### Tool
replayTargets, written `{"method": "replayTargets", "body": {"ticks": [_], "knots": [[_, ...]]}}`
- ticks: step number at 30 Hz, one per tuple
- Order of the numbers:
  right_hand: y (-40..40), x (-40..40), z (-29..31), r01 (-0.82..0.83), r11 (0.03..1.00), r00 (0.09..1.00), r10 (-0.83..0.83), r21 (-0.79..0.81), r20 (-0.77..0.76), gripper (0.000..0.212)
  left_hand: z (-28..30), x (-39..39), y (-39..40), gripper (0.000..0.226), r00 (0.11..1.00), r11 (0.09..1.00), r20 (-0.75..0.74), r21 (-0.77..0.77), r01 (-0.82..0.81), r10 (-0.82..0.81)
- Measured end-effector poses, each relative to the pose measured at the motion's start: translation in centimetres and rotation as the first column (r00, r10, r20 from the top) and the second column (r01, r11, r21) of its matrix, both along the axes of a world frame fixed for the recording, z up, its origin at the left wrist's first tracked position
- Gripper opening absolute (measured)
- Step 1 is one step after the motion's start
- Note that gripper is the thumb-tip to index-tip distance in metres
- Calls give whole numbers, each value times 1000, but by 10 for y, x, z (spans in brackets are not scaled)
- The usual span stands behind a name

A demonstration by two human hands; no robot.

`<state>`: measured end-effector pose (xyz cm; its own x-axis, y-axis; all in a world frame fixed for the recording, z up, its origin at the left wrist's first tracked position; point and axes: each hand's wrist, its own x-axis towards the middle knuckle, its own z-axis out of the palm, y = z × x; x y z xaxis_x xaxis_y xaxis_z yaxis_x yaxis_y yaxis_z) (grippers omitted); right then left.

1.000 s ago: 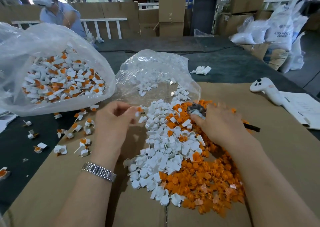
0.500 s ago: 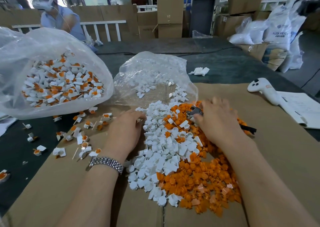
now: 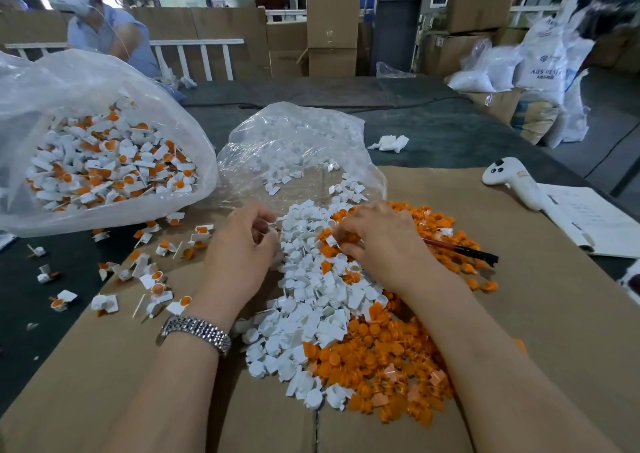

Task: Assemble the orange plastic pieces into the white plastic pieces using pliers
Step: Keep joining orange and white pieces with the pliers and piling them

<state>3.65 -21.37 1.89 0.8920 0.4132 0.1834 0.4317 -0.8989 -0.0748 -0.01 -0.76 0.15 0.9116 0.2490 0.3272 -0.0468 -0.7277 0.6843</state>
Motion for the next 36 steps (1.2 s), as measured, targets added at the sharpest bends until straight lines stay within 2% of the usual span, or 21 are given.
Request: {"method": "replayTargets", "body": {"ticks": [3, 5, 7, 10, 11, 13, 16, 18, 22, 26, 31, 36], "knots": [[1, 1, -1, -6, 1000, 1000, 6, -1, 11, 17, 6, -4, 0, 13, 1000, 966, 1, -257, 2, -1], [1, 0, -2, -5, 1000, 1000, 5, -1, 27, 16, 8, -6, 2, 15, 999, 880, -16, -474, 30, -43], [-1, -1, -1, 0, 997, 1000, -2, 72, 28, 15, 10, -8, 4, 19, 989, 737, -25, -670, 89, -143], [-5, -4, 5, -7, 920, 1000, 14, 392, -17, 10, 13, -8, 3, 28, 959, 401, 42, -903, 156, -280], [-6, -6, 8, 2, 872, 999, 16, 490, -33, 7, 13, -7, 2, 31, 949, 332, 50, -930, 158, -311], [-6, -11, 13, 38, 761, 996, 20, 648, -83, 7, 15, -7, -1, 33, 930, 263, 45, -953, 149, -366], [-5, -16, 18, 76, 587, 980, 104, 806, -168, 11, 16, -8, -5, 29, 912, 222, 47, -964, 149, -407], [-6, -19, 21, 101, 507, 972, 135, 856, -194, 12, 16, -9, -7, 27, 910, 208, 54, -966, 152, -411], [-6, -19, 23, 109, 461, 961, 177, 881, -212, 16, 15, -9, -9, 27, 907, 197, 73, -966, 168, -415], [-4, -21, 23, 89, 460, 957, 206, 884, -203, 13, 16, -10, -13, 27, 909, 245, 66, -953, 180, -412], [-5, -24, 25, 87, 360, 934, 294, 929, -201, 12, 19, -13, -15, 25, 887, 249, 51, -951, 184, -460], [-7, -24, 26, 115, 334, 920, 318, 935, -227, 14, 19, -14, -15, 30, 865, 234, 59, -952, 199, -498]]}}
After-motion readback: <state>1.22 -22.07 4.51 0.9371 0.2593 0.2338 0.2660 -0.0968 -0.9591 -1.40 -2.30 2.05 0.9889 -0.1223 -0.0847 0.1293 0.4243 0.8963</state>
